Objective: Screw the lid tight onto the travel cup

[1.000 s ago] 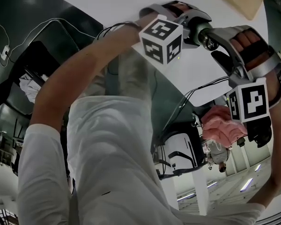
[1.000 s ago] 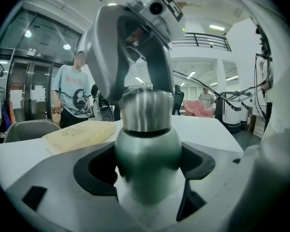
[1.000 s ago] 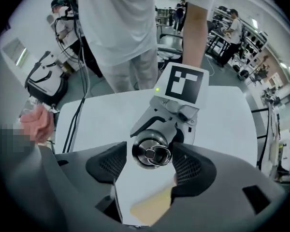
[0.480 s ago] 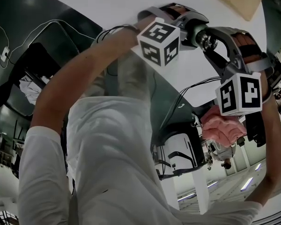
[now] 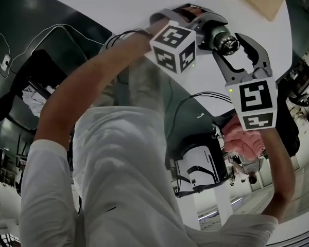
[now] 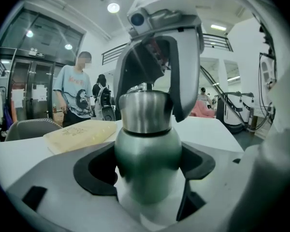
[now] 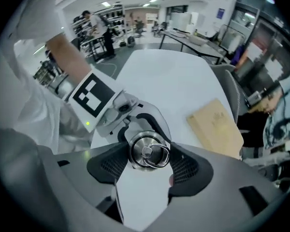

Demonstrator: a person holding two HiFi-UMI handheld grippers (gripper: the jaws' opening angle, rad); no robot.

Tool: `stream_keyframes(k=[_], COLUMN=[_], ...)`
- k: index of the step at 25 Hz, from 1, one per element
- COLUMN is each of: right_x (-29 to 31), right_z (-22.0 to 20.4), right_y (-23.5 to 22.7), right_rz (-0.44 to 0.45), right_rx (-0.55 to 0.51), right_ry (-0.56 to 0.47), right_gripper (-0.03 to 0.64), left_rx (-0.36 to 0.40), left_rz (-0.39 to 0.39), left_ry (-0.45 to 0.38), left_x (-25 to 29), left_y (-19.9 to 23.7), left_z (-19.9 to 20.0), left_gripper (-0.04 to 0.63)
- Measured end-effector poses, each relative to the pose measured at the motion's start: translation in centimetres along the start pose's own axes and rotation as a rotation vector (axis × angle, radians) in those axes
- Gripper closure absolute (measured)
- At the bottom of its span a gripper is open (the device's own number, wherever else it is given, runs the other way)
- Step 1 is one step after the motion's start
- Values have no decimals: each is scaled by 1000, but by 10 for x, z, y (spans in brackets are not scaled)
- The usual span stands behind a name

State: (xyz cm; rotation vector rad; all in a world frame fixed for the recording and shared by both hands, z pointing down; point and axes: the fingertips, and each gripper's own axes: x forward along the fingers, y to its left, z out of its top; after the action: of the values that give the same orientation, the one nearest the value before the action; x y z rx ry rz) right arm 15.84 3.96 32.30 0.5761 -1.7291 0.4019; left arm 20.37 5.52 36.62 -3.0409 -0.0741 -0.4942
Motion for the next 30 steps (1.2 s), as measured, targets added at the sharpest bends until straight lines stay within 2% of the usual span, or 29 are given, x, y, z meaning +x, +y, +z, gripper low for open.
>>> stream_keyframes(k=[5, 8, 10, 13, 15, 19, 21, 23, 25, 28, 30], right_x=[0, -2, -9, -24, -34, -45, -44, -39, -32, -17, -10], right_z=[-2, 0, 0, 4, 8, 14, 14, 13, 8, -1, -4], right_y=[-4, -3, -4, -6, -2, 12, 16, 20, 23, 25, 24], right_rz=[-63, -67, -65, -75, -41, 67, 95, 120, 172, 263, 283], right_rx=[228, 242, 208, 50, -95, -527, -760, -941, -1040, -1094, -1125], right_ry=[-4, -39, -60, -79, -76, -46, -29, -3, 33, 82, 81], right_gripper=[351, 350, 341, 334, 334, 336, 336, 336, 336, 336, 344], left_rx=[-2, -5, -3, 0, 0, -3, -3, -3, -3, -3, -3], left_rz=[2, -1, -5, -7, -8, -9, -9, -8, -8, -8, -7], left_ry=[0, 0, -2, -3, -1, -3, -4, -4, -5, -4, -3], left_x=[-1, -2, 0, 0, -1, -1, -2, -3, -3, -3, -3], left_y=[0, -1, -1, -1, -1, 1, 1, 0, -1, 0, 0], left_z=[0, -1, 0, 0, 0, 0, 0, 1, 1, 1, 0], left_gripper=[236, 236, 236, 236, 236, 236, 236, 236, 236, 236, 236])
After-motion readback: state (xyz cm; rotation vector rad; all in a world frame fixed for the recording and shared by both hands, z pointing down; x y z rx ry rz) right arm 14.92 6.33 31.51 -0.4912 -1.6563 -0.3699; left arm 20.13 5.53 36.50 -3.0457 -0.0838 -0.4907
